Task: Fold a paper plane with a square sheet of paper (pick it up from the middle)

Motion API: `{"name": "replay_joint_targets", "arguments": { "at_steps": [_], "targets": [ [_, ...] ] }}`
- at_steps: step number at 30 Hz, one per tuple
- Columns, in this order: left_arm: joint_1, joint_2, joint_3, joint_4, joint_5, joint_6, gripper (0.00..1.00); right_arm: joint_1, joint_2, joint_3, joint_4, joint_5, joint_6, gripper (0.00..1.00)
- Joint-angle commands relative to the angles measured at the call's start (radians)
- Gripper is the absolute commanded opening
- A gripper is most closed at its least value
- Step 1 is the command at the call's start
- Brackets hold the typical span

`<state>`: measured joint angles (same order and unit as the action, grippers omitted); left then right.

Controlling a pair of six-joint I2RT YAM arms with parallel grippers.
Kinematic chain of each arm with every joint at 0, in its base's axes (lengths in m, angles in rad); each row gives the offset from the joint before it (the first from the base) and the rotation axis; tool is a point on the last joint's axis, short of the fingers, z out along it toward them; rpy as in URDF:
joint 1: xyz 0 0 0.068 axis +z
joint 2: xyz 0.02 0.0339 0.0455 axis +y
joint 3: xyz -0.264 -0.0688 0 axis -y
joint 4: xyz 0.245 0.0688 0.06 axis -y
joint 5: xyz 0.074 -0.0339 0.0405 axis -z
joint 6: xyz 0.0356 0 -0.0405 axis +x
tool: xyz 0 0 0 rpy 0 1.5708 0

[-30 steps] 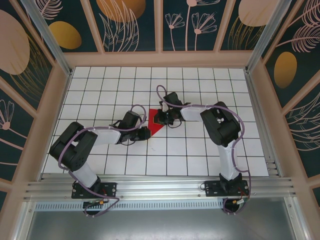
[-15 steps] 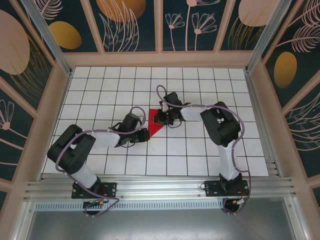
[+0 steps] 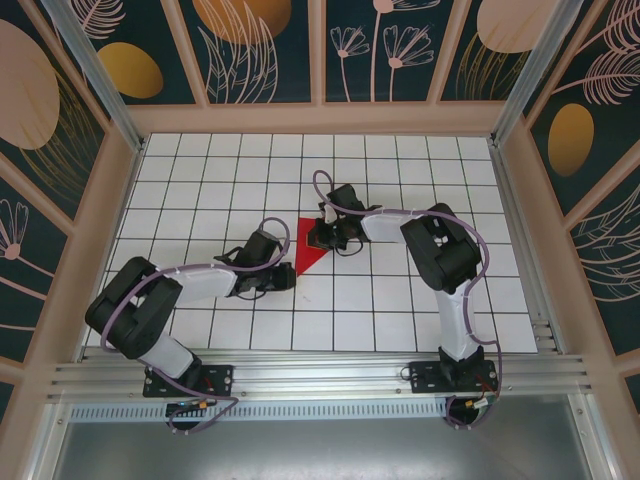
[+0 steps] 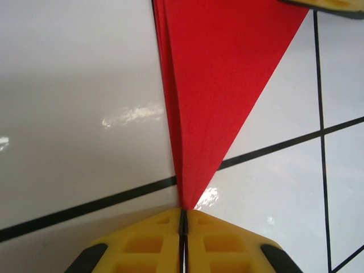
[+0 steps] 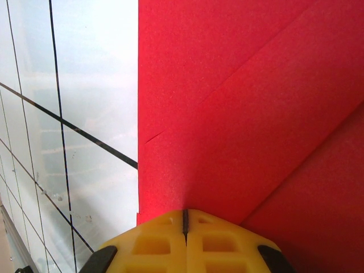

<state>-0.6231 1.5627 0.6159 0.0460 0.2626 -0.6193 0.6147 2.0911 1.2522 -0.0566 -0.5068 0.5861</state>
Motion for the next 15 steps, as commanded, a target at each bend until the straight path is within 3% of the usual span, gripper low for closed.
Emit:
{"name": "replay_joint_targets", "arguments": {
  "at_steps": [1, 6, 15],
  "targets": [
    [-0.007, -0.046, 0.037, -0.084, -0.043, 0.017, 0.12, -0.008, 0.124, -0.060, -0.126, 0.156, -0.006, 0.00],
    [-0.004, -0.078, 0.093, -0.018, -0.083, 0.001, 0.14, -0.009, 0.130, -0.058, -0.124, 0.152, -0.003, 0.00],
    [0.027, 0.030, 0.183, 0.036, -0.051, -0.018, 0.16, -0.009, 0.130, -0.060, -0.120, 0.145, 0.001, 0.00]
  ]
}}
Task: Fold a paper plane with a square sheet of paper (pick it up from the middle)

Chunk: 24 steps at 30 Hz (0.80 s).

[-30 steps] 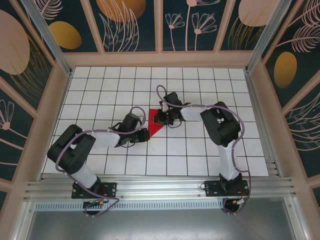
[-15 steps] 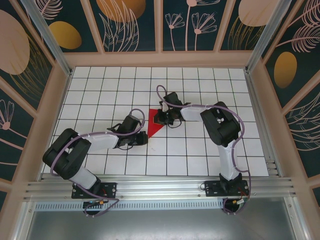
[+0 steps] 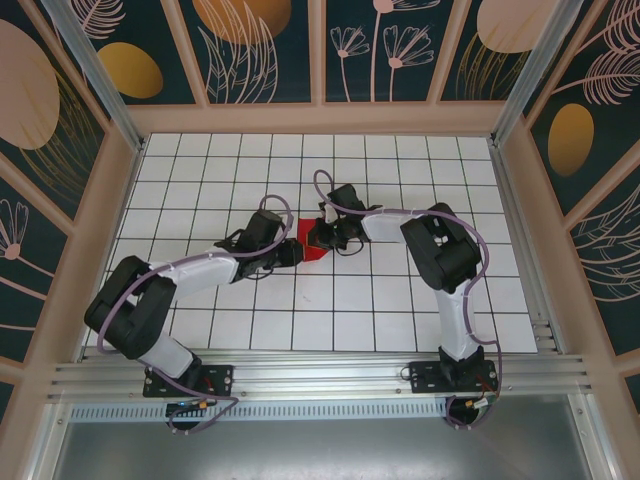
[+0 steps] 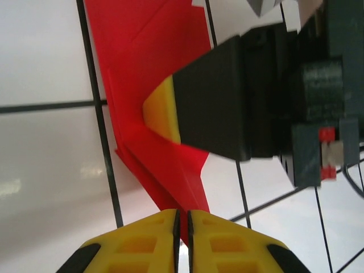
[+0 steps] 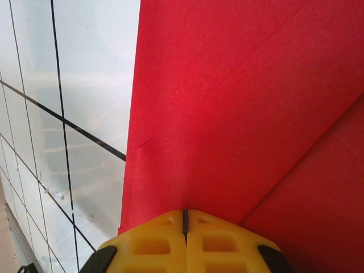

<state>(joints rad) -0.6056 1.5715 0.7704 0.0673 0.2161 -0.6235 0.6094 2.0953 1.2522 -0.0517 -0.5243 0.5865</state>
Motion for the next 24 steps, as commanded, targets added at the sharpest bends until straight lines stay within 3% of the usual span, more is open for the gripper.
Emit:
{"name": "replay_joint_targets", "arguments": {
  "at_steps": [1, 6, 9, 12, 16, 24],
  "targets": [
    [0.012, 0.010, 0.032, -0.005, -0.028, -0.011, 0.16, -0.005, 0.124, -0.060, -0.125, 0.161, 0.001, 0.00],
    [0.011, -0.086, 0.013, -0.076, -0.154, -0.001, 0.21, -0.007, 0.126, -0.050, -0.131, 0.160, -0.002, 0.00],
    [0.010, -0.128, 0.008, -0.083, -0.171, 0.010, 0.25, -0.009, 0.126, -0.048, -0.133, 0.161, -0.005, 0.00],
    [0.011, -0.119, 0.000, -0.031, -0.086, 0.011, 0.26, -0.011, 0.126, -0.054, -0.131, 0.162, -0.002, 0.00],
    [0.011, -0.020, 0.019, 0.044, 0.044, 0.000, 0.19, -0.010, 0.129, -0.062, -0.123, 0.158, 0.003, 0.00],
    [0.011, 0.137, 0.069, 0.071, 0.092, 0.005, 0.09, -0.010, 0.129, -0.067, -0.119, 0.153, 0.004, 0.00]
  ]
}}
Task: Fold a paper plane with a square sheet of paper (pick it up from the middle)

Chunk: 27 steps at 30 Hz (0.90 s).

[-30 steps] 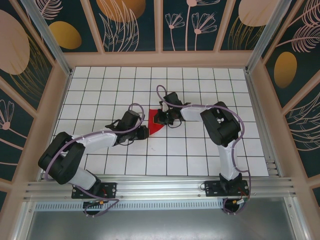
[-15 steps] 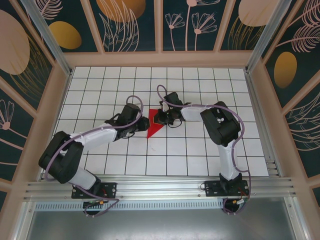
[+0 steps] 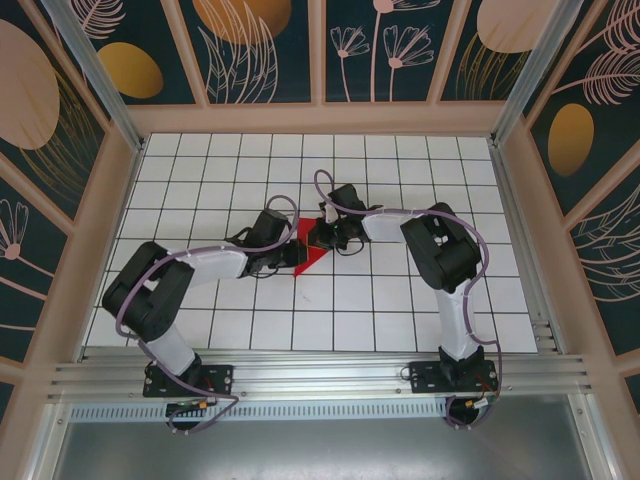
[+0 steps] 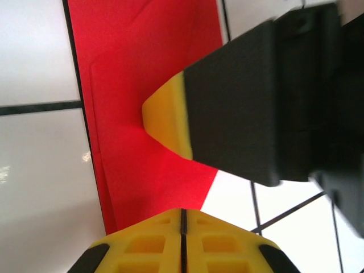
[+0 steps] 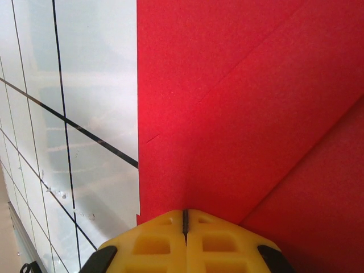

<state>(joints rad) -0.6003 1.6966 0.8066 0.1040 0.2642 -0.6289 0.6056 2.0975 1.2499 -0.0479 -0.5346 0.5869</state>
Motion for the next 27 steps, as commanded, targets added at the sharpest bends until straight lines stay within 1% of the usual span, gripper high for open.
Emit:
{"name": "replay_joint_targets", "arguments": {
  "at_steps": [1, 5, 9, 13, 17, 21, 27],
  "targets": [
    [0.005, 0.048, 0.036, 0.027, 0.035, 0.012, 0.09, -0.006, 0.125, -0.065, -0.123, 0.163, 0.005, 0.00],
    [0.005, 0.081, 0.036, -0.004, -0.019, 0.027, 0.09, -0.006, 0.127, -0.065, -0.122, 0.162, 0.004, 0.00],
    [0.006, 0.102, 0.024, -0.013, -0.035, 0.035, 0.09, -0.006, 0.130, -0.064, -0.123, 0.161, 0.004, 0.00],
    [0.006, 0.094, -0.015, -0.005, 0.012, 0.031, 0.09, -0.008, 0.132, -0.064, -0.130, 0.163, 0.001, 0.00],
    [0.006, 0.047, -0.079, -0.021, 0.047, 0.034, 0.08, -0.007, 0.133, -0.066, -0.132, 0.165, -0.001, 0.00],
    [0.004, -0.022, -0.140, -0.048, 0.066, 0.029, 0.08, -0.009, 0.135, -0.066, -0.132, 0.165, 0.001, 0.00],
    [-0.007, -0.059, -0.199, -0.069, 0.076, 0.028, 0.08, -0.012, 0.139, -0.069, -0.132, 0.165, 0.001, 0.00]
  ]
}}
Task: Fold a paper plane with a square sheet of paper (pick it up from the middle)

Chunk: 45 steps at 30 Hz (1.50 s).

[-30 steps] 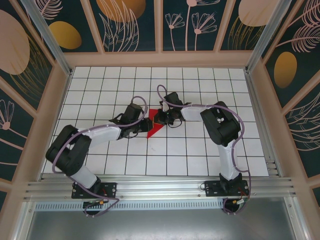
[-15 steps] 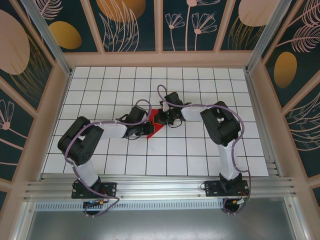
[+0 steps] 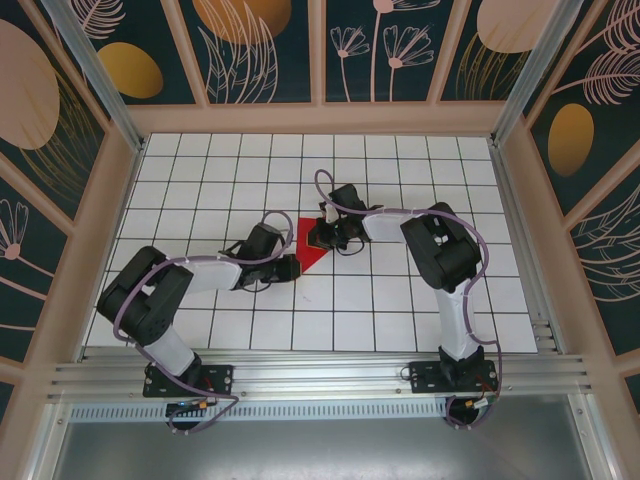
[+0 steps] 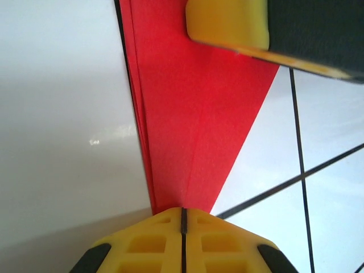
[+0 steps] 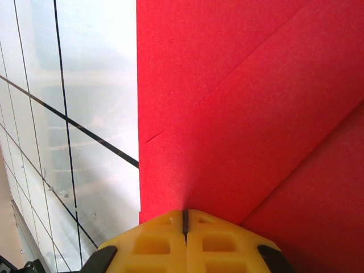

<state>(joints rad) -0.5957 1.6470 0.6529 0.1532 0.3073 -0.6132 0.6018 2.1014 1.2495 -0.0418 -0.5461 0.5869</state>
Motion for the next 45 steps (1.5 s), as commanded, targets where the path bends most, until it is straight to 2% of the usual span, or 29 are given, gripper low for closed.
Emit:
{"name": "replay_joint_targets", "arguments": {
  "at_steps": [1, 10, 15, 22, 25, 30, 36, 41, 45],
  "targets": [
    [-0.013, -0.012, -0.048, -0.122, 0.034, 0.013, 0.08, -0.007, 0.136, -0.068, -0.138, 0.176, 0.001, 0.00],
    [-0.031, -0.050, -0.037, -0.197, -0.022, 0.039, 0.09, -0.008, 0.131, -0.068, -0.138, 0.178, 0.002, 0.00],
    [-0.030, -0.125, -0.007, -0.217, -0.059, 0.033, 0.10, -0.008, 0.130, -0.064, -0.136, 0.176, 0.004, 0.00],
    [-0.027, -0.221, 0.001, -0.034, -0.129, -0.062, 0.13, -0.009, 0.136, -0.061, -0.132, 0.174, 0.008, 0.00],
    [-0.026, -0.200, 0.005, 0.028, -0.123, -0.086, 0.15, -0.008, 0.134, -0.062, -0.130, 0.175, 0.010, 0.00],
    [-0.025, -0.085, 0.030, 0.081, -0.056, -0.097, 0.11, -0.010, 0.131, -0.058, -0.129, 0.169, 0.011, 0.00],
    [-0.026, -0.035, 0.021, 0.077, -0.123, -0.080, 0.06, -0.010, 0.118, -0.049, -0.131, 0.161, 0.002, 0.00],
    [-0.025, 0.006, -0.005, 0.122, -0.067, -0.097, 0.05, -0.013, 0.097, -0.039, -0.126, 0.148, 0.001, 0.00],
    [-0.025, 0.020, -0.022, 0.119, -0.063, -0.097, 0.03, -0.013, 0.068, -0.016, -0.121, 0.134, -0.004, 0.00]
  ]
}}
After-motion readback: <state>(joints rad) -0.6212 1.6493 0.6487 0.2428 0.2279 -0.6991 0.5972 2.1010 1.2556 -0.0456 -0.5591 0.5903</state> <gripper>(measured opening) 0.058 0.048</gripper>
